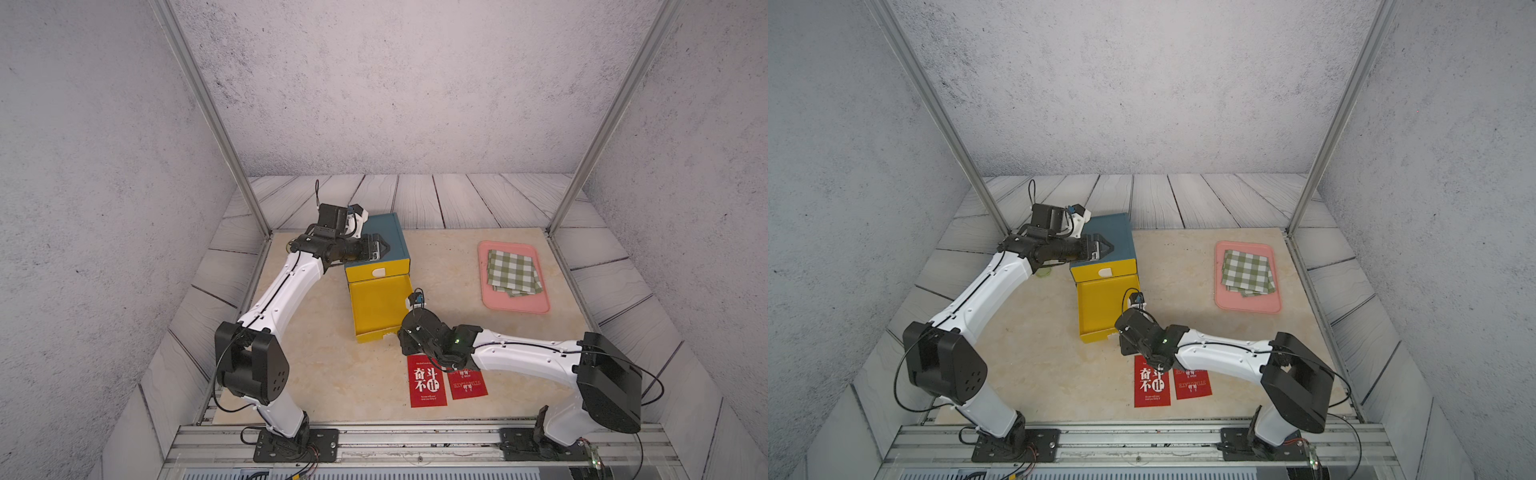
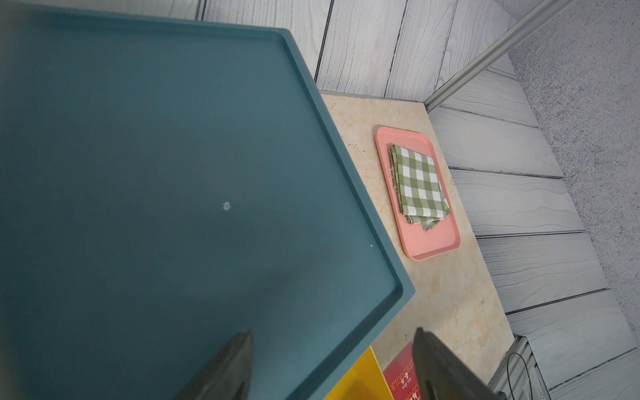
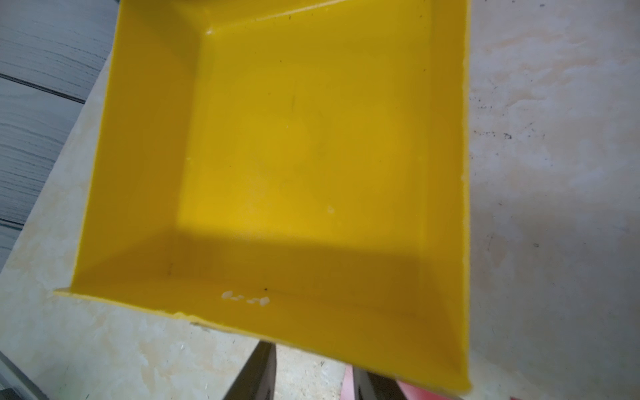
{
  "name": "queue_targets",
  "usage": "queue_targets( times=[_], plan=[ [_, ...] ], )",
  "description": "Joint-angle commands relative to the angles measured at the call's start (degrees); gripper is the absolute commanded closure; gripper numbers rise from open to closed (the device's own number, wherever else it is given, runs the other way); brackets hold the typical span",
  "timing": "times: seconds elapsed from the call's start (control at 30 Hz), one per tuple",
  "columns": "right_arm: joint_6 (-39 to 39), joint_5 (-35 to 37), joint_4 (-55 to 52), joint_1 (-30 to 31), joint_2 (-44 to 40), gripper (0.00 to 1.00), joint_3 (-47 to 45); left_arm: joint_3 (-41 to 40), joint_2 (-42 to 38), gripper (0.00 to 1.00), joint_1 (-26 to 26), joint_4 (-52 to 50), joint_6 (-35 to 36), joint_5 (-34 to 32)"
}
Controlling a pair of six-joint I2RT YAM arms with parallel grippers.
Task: Take the postcards out of the drawer
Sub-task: Close the drawer in the storage box.
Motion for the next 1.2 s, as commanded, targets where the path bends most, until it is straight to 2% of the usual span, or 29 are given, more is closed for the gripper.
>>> queue_targets(
  times=[0.0,0.7,1.17],
  plan=[
    [-1.90,-0.26,2.73,-0.24,1.47,0.60,1.72,-0.49,1.04,0.22,0.42,-0.36,0.16,1.02],
    [-4.43,1.06,4.43,-2.74,1.33,0.60,2.54,-2.04,2.50,0.24,0.42,-1.41,0.78,0.49],
    [-7.68,-0.21,11.77,-3.60,6.96,0.60,5.67,-1.16,2.59,0.24,0.42,-2.08,0.78,0.78]
  ],
)
